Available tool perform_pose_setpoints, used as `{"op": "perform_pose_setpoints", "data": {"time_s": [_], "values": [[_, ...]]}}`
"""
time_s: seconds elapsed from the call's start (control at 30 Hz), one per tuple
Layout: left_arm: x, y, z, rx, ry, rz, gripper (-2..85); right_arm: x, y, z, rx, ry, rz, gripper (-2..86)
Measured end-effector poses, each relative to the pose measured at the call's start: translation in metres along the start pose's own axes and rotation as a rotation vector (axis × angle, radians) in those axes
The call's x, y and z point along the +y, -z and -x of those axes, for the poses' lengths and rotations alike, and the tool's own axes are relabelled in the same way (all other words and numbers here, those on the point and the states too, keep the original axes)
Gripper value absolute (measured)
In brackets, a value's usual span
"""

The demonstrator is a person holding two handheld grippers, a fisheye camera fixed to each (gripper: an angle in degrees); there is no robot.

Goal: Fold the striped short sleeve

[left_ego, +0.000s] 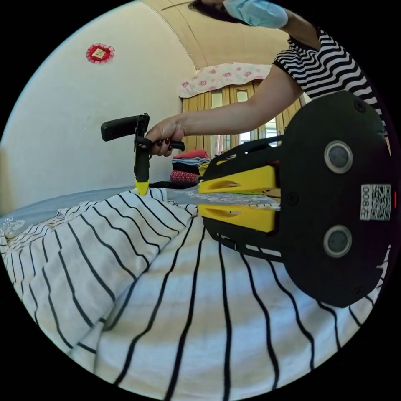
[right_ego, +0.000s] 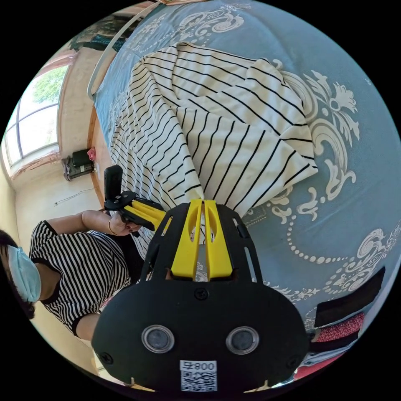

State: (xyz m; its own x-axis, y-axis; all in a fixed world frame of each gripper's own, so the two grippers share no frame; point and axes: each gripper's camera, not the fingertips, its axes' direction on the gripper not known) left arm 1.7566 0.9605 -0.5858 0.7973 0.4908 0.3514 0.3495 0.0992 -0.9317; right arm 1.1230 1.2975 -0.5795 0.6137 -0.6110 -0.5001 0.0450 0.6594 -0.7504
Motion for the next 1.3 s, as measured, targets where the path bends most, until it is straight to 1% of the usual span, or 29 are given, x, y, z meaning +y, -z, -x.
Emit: {"op": "perform_pose_setpoints", "data": {"time_s": [0.2, 0.27, 0.33, 0.4, 0.43, 0.47, 0.5, 0.57, 0.6, 0.67, 0.7, 0.73, 0.77, 0.8, 0.83, 0.9, 0.97, 1.03, 1.17, 1.23, 1.3], "values": [[0.008, 0.005, 0.008, 0.003, 0.006, 0.032, 5.7, -0.019, -0.023, -0.013, 0.028, -0.039, -0.009, 0.4], [0.011, 0.026, 0.002, 0.016, -0.042, 0.023, 6.0, -0.017, -0.022, -0.014, 0.032, -0.045, -0.041, 0.4], [0.010, 0.054, -0.006, -0.037, -0.105, -0.016, 6.2, -0.012, -0.017, -0.015, 0.060, -0.065, -0.104, 0.4], [0.009, 0.091, -0.015, -0.149, -0.171, -0.083, 6.2, 0.001, -0.008, -0.010, 0.088, -0.082, -0.216, 0.2], [0.008, 0.118, -0.021, -0.248, -0.208, -0.141, 6.0, 0.005, -0.007, -0.006, 0.089, -0.075, -0.248, 0.2], [0.006, 0.143, -0.027, -0.347, -0.245, -0.197, 5.7, 0.011, -0.007, 0.005, 0.094, -0.052, -0.304, 0.2], [0.005, 0.153, -0.030, -0.395, -0.262, -0.216, 5.5, 0.017, -0.012, 0.020, 0.092, -0.015, -0.357, 0.2], [-0.005, 0.185, -0.037, -0.577, -0.294, -0.259, 4.2, 0.020, -0.027, 0.043, 0.086, 0.051, -0.409, 0.1], [-0.009, 0.190, -0.038, -0.613, -0.306, -0.262, 3.8, 0.017, -0.042, 0.053, 0.096, 0.069, -0.418, 0.1], [-0.023, 0.202, -0.037, -0.796, -0.318, -0.262, 2.1, 0.007, -0.065, 0.059, 0.113, 0.071, -0.394, 0.2], [-0.026, 0.203, -0.035, -0.853, -0.313, -0.249, 1.7, -0.002, -0.079, 0.057, 0.113, 0.049, -0.357, 0.2], [-0.031, 0.206, -0.029, -0.972, -0.279, -0.230, 1.3, -0.006, -0.083, 0.055, 0.107, 0.039, -0.345, 0.3], [-0.033, 0.208, -0.020, -1.047, -0.250, -0.193, 1.1, -0.009, -0.085, 0.055, 0.090, 0.032, -0.363, 0.4], [-0.032, 0.211, -0.018, -1.027, -0.256, -0.192, 1.1, -0.008, -0.079, 0.058, 0.076, 0.036, -0.415, 0.5], [-0.027, 0.221, -0.018, -0.961, -0.243, -0.226, 1.1, -0.008, -0.074, 0.061, 0.073, 0.043, -0.447, 0.6], [-0.020, 0.231, -0.021, -0.911, -0.248, -0.252, 1.5, -0.017, -0.057, 0.083, 0.079, 0.106, -0.568, 1.5], [-0.009, 0.238, -0.027, -0.832, -0.277, -0.286, 2.5, -0.039, -0.050, 0.105, 0.073, 0.178, -0.623, 2.7], [-0.005, 0.239, -0.026, -0.759, -0.278, -0.274, 3.6, -0.074, -0.046, 0.125, 0.049, 0.243, -0.639, 4.1], [-0.002, 0.249, -0.009, -0.649, -0.175, -0.260, 6.5, -0.165, -0.040, 0.164, 0.042, 0.322, -0.637, 6.0], [0.000, 0.260, -0.001, -0.580, -0.132, -0.299, 6.7, -0.195, -0.037, 0.179, 0.061, 0.341, -0.647, 6.1], [0.003, 0.273, 0.007, -0.529, -0.091, -0.340, 6.5, -0.225, -0.036, 0.193, 0.136, 0.340, -0.654, 6.1]]}}
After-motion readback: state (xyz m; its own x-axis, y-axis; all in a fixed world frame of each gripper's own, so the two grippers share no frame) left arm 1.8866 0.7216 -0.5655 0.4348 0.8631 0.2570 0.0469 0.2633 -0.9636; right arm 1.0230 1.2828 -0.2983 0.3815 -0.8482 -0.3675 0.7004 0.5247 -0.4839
